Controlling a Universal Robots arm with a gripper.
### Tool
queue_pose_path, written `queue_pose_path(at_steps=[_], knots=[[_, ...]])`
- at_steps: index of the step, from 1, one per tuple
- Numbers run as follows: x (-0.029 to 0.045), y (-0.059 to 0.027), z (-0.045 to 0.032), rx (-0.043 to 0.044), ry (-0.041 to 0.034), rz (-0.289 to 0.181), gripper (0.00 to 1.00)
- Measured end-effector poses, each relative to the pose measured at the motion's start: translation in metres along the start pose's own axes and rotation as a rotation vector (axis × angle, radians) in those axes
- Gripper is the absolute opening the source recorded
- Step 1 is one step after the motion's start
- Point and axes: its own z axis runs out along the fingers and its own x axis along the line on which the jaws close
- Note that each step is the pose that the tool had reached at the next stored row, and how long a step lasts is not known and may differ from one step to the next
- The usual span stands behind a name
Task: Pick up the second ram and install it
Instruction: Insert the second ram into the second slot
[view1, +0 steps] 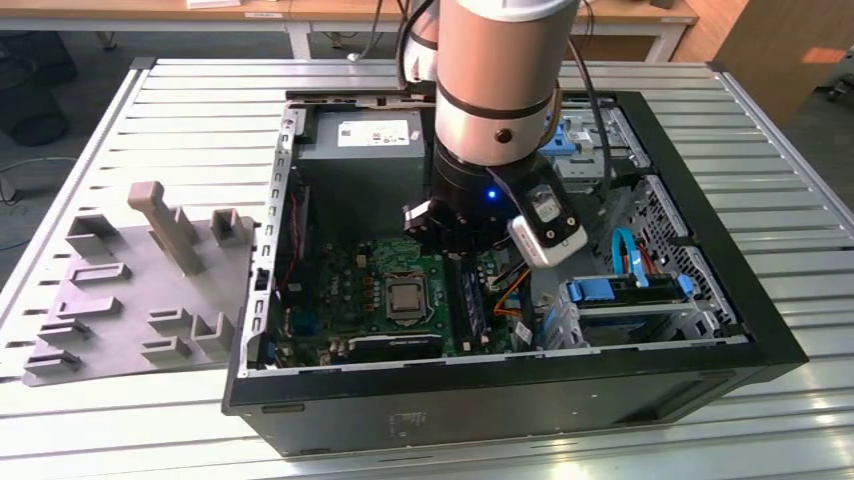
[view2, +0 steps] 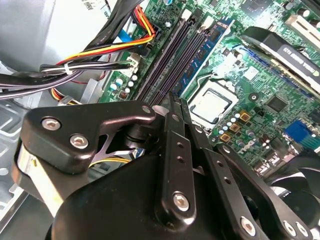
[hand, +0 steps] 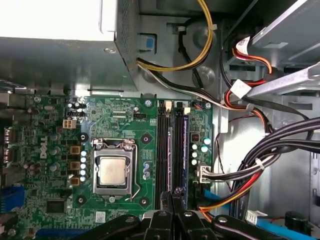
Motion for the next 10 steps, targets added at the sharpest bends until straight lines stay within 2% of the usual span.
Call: queue_pose_path(at_steps=[10], knots=[[-0.0007,0.0045,0.0101,-0.0005,-0.0001,0.000,0.11]])
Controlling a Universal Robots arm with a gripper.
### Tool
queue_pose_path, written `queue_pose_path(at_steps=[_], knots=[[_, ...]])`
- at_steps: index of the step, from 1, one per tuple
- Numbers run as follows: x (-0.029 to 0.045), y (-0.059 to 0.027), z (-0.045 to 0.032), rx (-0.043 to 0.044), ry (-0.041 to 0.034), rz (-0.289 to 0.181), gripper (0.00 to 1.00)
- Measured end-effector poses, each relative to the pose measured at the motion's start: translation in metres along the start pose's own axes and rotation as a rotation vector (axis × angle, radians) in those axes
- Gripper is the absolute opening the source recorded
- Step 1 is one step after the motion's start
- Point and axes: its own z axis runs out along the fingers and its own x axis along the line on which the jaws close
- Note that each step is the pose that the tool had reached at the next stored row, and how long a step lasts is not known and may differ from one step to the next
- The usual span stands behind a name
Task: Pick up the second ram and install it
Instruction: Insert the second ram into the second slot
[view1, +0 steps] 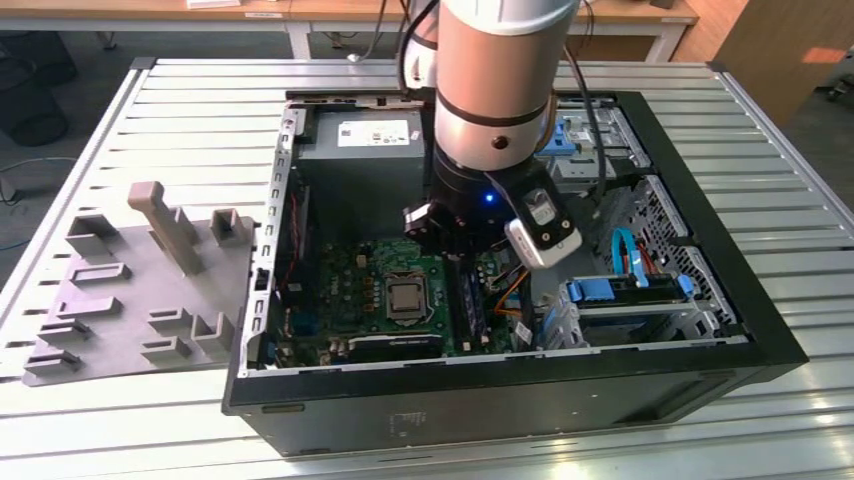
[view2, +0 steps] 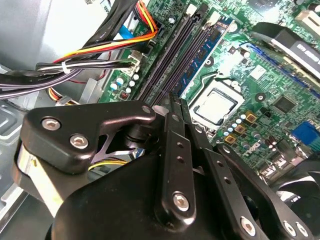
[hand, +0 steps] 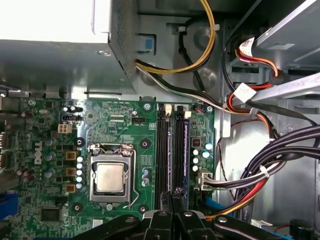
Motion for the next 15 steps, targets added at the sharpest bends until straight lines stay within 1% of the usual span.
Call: queue_pose_path(at_steps=[6,7,8,13,15], knots=[[-0.0007,0.0009,0.0045,-0.0030,0.0000,0.000,0.11],[-0.0006,0.0022,0.0072,-0.0046,-0.0001,0.000,0.11],[-0.0005,0.0026,0.0082,-0.0047,-0.0001,0.000,0.11],[-0.0005,0.0028,0.0089,-0.0044,0.0000,0.000,0.11],[-0.0005,0.0028,0.0103,-0.0049,-0.0002,0.000,0.11]])
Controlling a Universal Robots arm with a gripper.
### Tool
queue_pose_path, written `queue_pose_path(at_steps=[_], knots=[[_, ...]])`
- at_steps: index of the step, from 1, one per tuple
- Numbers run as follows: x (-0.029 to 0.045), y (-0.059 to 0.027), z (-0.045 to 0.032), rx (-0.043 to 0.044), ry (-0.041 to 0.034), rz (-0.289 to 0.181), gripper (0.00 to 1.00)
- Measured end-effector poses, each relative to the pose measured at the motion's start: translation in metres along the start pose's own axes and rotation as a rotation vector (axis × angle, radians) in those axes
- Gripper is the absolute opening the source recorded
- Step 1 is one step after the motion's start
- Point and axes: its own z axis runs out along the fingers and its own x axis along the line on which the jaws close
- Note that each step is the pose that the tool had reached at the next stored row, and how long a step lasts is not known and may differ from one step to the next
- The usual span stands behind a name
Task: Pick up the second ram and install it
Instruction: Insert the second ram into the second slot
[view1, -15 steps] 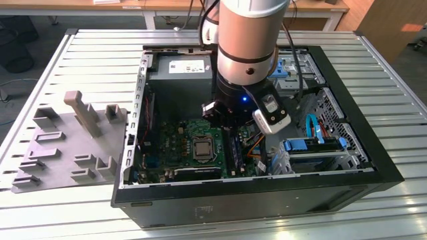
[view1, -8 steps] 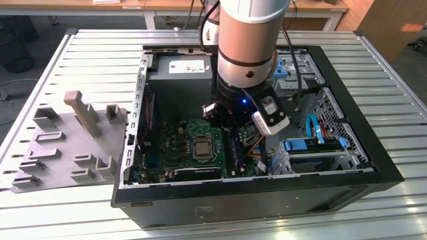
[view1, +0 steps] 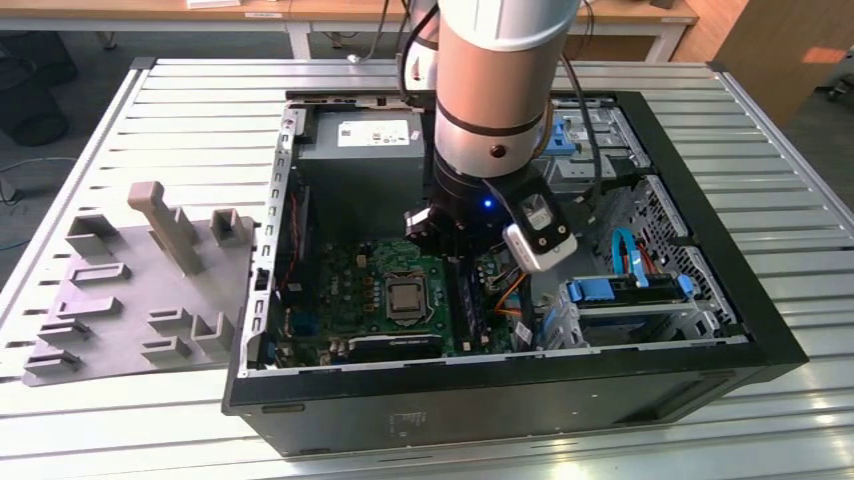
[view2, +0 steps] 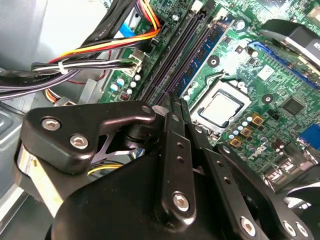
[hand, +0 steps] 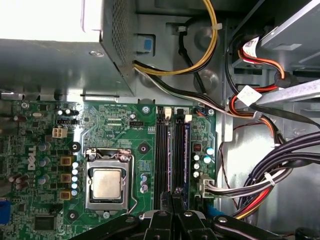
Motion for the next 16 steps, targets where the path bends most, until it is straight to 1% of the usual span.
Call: queue_pose_path(at_steps=[3,10,14,16], knots=[[0.0003,-0.0002,0.0038,0.0003,0.0002,0.000,0.11],[0.0012,0.0026,0.0076,0.0002,0.0001,0.000,0.11],[0.0023,0.0034,0.0127,-0.0005,0.0000,0.000,0.11],[0.0027,0.0035,0.0137,-0.0008,0.0000,0.000,0.11]])
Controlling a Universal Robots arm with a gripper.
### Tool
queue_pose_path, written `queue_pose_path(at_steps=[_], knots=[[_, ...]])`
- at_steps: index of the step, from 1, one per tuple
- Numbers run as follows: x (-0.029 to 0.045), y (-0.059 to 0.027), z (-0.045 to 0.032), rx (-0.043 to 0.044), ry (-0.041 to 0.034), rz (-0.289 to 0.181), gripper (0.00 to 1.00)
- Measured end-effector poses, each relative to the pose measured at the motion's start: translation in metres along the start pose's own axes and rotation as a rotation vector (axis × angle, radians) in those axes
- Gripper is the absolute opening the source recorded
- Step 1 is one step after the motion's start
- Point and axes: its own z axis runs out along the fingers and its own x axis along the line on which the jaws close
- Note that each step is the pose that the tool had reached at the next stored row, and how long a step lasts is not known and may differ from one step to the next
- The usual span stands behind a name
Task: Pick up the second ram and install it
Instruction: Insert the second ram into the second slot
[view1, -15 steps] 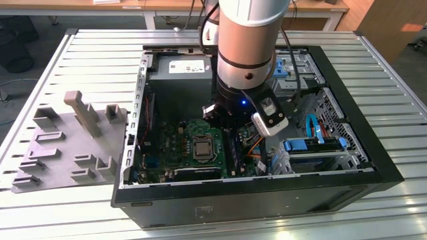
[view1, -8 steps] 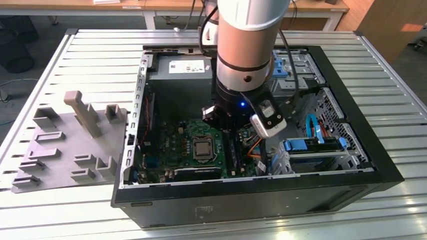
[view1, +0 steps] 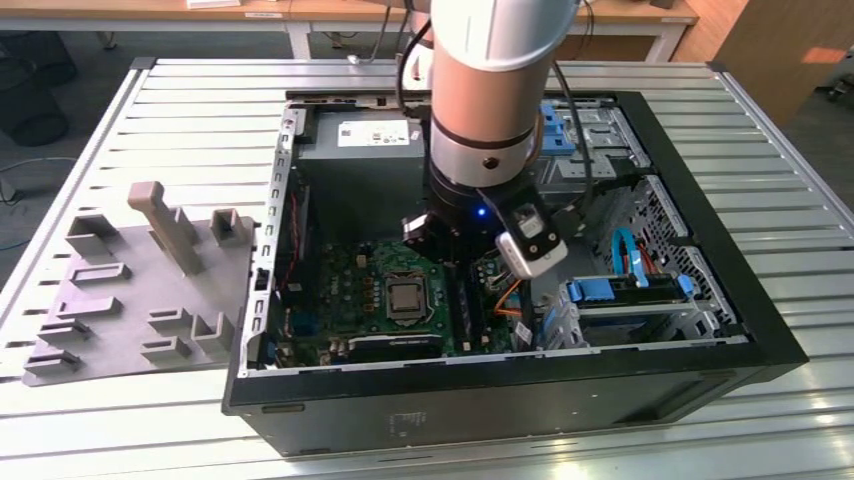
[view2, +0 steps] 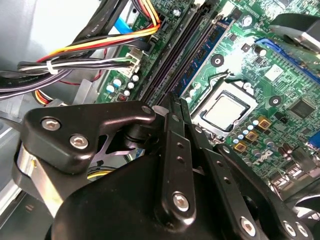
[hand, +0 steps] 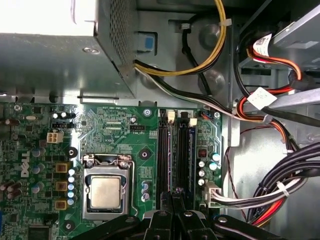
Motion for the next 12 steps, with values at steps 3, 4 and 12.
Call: queue_pose_path(at_steps=[3,4,12], knots=[[0.0007,0.0006,0.0010,-0.0008,0.0000,0.000,0.11],[0.0008,0.0007,0.0016,-0.0012,-0.0001,0.000,0.11],[0.0015,0.0012,0.0056,-0.0027,-0.0001,0.000,0.11]])
